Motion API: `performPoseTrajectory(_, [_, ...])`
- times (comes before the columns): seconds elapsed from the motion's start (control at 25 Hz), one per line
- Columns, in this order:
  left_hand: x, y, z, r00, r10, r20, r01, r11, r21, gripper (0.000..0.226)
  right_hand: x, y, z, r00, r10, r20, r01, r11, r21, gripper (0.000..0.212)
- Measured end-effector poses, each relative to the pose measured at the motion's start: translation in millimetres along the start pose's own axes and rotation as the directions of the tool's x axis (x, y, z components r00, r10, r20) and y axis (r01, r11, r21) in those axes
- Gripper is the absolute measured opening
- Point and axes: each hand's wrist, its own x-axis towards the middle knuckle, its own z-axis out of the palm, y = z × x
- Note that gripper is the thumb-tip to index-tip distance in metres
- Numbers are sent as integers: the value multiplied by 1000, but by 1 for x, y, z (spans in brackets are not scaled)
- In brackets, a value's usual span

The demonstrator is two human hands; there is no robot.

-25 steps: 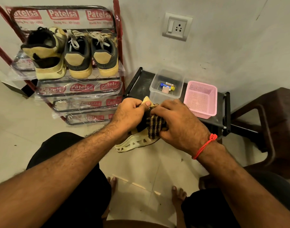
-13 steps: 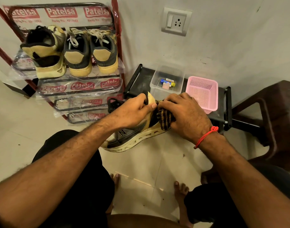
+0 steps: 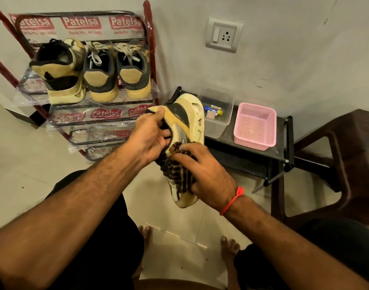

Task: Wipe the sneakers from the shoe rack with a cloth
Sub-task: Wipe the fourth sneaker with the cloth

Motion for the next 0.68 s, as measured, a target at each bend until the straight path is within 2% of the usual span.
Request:
performPoseTrajectory(0.08, [-10,-5,2,999,-16,42,13,996,83,36,8,16,-10,996,-20,-91,14,998,-61,51])
performPoseTrajectory(0.16, [-18,-15,9,993,-59,105,41,986,160,33,24,39,-26,960,66,-273,-87,994,-65,47])
performPoseTrajectory(0.24, [-21,-23,15,989,-76,130,52,982,180,32,34,52,-39,922,165,-350,-178,984,-3,44])
performPoseTrajectory(0.36, [-14,-17,15,998,-17,57,8,987,161,32,24,28,-20,956,161,-244,-148,987,68,46])
performPoseTrajectory(0.44, [-9,-8,9,999,40,-13,-38,988,152,32,6,1,7,990,52,-131,-47,998,47,46])
performPoseTrajectory(0.52, [-11,-6,5,997,72,7,-72,982,175,27,2,0,11,995,-41,-86,40,999,-16,47])
performPoseTrajectory(0.6, [-15,-9,6,997,56,58,-66,979,194,23,16,20,-6,984,-4,-177,-5,999,-51,50])
performPoseTrajectory(0.68, [-20,-18,10,993,23,113,-46,976,211,25,32,38,-29,940,106,-325,-118,993,-20,44])
